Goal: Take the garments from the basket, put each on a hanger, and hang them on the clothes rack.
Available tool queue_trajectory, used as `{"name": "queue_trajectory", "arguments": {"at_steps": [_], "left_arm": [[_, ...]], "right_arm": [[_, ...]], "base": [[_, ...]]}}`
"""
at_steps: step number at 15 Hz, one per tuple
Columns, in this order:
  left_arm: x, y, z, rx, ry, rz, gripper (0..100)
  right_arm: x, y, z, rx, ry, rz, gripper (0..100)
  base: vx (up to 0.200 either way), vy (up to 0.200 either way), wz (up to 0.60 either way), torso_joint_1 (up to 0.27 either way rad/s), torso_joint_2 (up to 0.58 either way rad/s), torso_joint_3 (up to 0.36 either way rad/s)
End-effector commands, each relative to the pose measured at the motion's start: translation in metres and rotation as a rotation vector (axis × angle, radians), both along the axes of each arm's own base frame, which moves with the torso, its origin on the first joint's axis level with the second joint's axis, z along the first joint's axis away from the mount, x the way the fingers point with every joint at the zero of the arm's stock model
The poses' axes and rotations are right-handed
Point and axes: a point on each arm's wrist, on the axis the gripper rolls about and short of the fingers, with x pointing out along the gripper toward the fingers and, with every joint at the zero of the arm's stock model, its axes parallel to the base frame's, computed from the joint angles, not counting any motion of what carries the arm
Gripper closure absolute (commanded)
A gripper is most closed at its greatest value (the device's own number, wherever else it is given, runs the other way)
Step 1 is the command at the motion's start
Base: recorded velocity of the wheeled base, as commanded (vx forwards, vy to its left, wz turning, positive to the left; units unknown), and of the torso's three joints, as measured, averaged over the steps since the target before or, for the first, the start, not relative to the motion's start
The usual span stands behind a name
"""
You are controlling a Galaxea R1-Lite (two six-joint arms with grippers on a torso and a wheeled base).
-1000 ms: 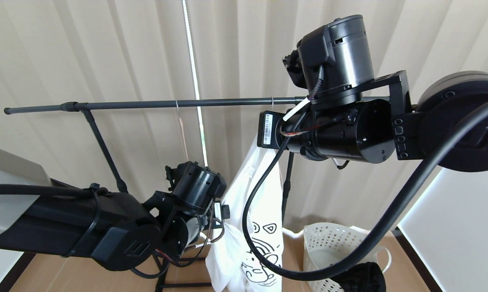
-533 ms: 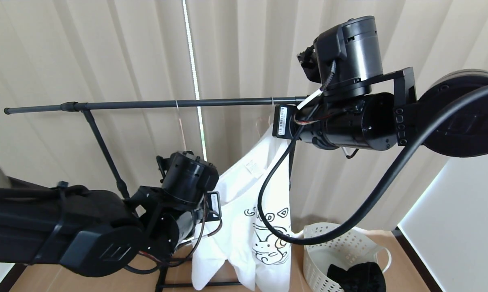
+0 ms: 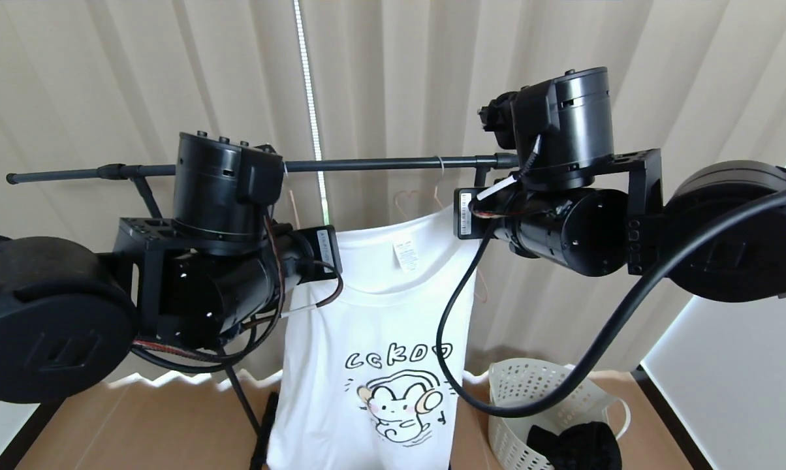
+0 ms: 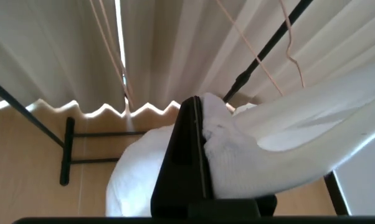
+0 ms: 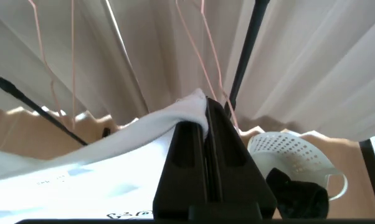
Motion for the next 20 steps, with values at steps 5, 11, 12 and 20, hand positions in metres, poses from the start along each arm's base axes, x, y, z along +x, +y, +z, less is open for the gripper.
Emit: {"name": "queue_trajectory", "arguments": {"at_steps": [5,11,12,20], "left_arm": [[-0.001,0.000,0.027,0.003,-0.088,-0.034,100],[0.015,0.000,0.037,0.015,-0.126,-0.016,100],[0.020,-0.002,0.038,0.027,-0.134,-0.017,100],[0.064,-0.023,0.049,-0.006,-0.182,-0.254,100]], "right_arm": [[-0.008,-0.003,0.013,0.039,-0.051,-0.007,100],[-0.026,-0.022,0.017,-0.034,-0.055,0.022,100],[-0.034,-0.029,0.017,-0.063,-0.053,0.049,100],[-0.107,-0.033,-0.009,-0.251,0.011,0.501,100]], "base": [[0.000,0.000,0.00,0.000,0.00,0.000],[0.000,0.000,0.00,0.000,0.00,0.000],[0.000,0.000,0.00,0.000,0.00,0.000],[0.000,0.000,0.00,0.000,0.00,0.000]]}}
